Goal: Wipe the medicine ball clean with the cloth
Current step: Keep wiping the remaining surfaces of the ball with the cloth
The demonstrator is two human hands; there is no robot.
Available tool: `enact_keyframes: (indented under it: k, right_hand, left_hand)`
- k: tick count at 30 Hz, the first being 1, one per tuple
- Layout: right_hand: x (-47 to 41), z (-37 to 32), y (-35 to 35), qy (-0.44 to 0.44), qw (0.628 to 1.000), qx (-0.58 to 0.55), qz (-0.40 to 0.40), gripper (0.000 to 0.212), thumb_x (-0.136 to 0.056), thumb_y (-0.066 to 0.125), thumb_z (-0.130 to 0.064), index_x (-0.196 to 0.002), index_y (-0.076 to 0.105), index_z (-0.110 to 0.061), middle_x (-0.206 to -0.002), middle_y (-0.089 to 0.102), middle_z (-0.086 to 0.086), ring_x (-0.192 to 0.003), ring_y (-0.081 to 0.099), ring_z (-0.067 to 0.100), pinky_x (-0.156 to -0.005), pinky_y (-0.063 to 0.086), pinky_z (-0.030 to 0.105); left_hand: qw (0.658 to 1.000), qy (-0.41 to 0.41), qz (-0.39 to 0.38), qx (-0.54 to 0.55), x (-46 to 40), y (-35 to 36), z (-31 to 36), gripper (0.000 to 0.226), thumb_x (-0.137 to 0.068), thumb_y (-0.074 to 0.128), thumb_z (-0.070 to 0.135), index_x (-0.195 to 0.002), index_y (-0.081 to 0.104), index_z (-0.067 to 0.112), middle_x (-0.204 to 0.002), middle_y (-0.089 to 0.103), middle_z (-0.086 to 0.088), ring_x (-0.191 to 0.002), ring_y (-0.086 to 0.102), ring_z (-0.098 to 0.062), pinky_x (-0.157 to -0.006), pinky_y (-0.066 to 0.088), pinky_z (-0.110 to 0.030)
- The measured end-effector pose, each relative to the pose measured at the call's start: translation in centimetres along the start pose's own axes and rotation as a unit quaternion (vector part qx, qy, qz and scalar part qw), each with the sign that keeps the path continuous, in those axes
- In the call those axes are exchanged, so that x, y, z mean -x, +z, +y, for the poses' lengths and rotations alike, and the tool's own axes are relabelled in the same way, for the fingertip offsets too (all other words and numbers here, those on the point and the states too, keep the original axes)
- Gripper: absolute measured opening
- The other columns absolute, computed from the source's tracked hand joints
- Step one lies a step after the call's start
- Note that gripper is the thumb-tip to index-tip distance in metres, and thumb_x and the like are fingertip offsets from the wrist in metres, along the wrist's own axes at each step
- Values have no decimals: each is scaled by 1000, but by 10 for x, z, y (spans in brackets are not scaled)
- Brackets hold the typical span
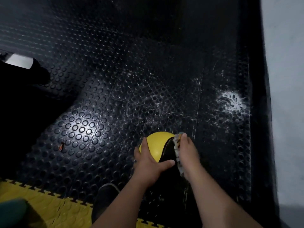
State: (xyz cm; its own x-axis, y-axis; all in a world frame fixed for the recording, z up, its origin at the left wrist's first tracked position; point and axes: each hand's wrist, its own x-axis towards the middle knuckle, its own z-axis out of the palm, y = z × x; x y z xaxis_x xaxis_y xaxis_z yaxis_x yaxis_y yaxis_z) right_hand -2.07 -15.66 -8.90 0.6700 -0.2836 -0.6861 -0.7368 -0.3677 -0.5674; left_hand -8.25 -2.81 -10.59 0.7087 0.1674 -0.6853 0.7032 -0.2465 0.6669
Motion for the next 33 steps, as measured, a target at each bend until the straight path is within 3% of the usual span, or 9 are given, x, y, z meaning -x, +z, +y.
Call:
enact_keyframes:
  k: [4,9,15,18,20,24,26,30,33]
  right_hand:
    - [35,22,10,-112,991,70,5,63,-104,26,-59,-162,17,-36,-169,16,5,-155,15,26,-123,21,52]
    - [-16,12,-5,54,998,-33,-6,61,-101,31,-61,-144,52,-23,-143,58,12,-125,55,34,-108,44,52]
    - [46,32,16,-135,990,32,29,61,-105,33,-51,-161,22,-31,-166,22,5,-150,27,27,-120,30,47]
    - [-2,37,6,28,992,-117,37,56,-101,34,-58,-141,54,-26,-135,60,8,-107,62,27,-88,53,43]
    - [-16,33,6,115,973,-202,14,60,-93,38,-65,-130,63,-25,-113,66,6,-77,59,19,-65,50,34]
    - [32,44,30,-34,996,-62,60,63,-99,33,-60,-157,32,-36,-155,39,3,-136,45,26,-113,39,47]
    - [49,49,34,-97,988,-86,80,55,-107,34,-43,-160,28,-31,-161,30,3,-145,36,24,-118,33,44]
    - [8,49,11,112,956,-271,27,44,-102,48,-43,-130,66,-14,-115,72,17,-88,67,23,-78,53,34]
    - [3,40,-3,202,928,-292,-110,47,-97,56,-46,-112,78,-8,-108,76,21,-96,74,34,-89,59,46]
  left_hand:
    - [1000,3,-6,0,-4,-10,-3,136,-64,91,50,-158,-7,42,-166,-5,-4,-151,19,-31,-121,24,-48]
    - [999,15,-16,26,1,-10,-1,136,-63,92,50,-159,-5,43,-167,-8,3,-152,16,-32,-119,26,-52]
    - [999,28,-20,42,-5,-21,-2,133,-66,93,41,-161,1,36,-164,7,-7,-148,23,-28,-118,26,-45]
    - [998,43,-16,33,1,-10,-4,134,-64,94,44,-160,1,39,-165,1,-3,-149,20,-30,-118,26,-49]
    - [998,41,-14,40,2,-9,-5,134,-63,94,45,-159,1,41,-165,0,0,-150,20,-30,-119,27,-52]
    - [998,23,-30,58,-8,-26,-12,141,-52,94,56,-160,5,40,-164,11,-5,-148,24,-29,-120,28,-52]
    - [998,23,-36,50,-8,-28,-11,147,-41,90,65,-159,6,42,-163,13,-3,-147,25,-28,-120,29,-55]
    - [998,18,-32,59,-2,-23,-12,137,-49,94,58,-155,7,51,-161,14,1,-144,30,-30,-116,35,-58]
    - [989,-7,-63,135,-8,-35,-25,122,-44,101,54,-135,22,75,-157,31,-3,-136,47,-33,-103,49,-58]
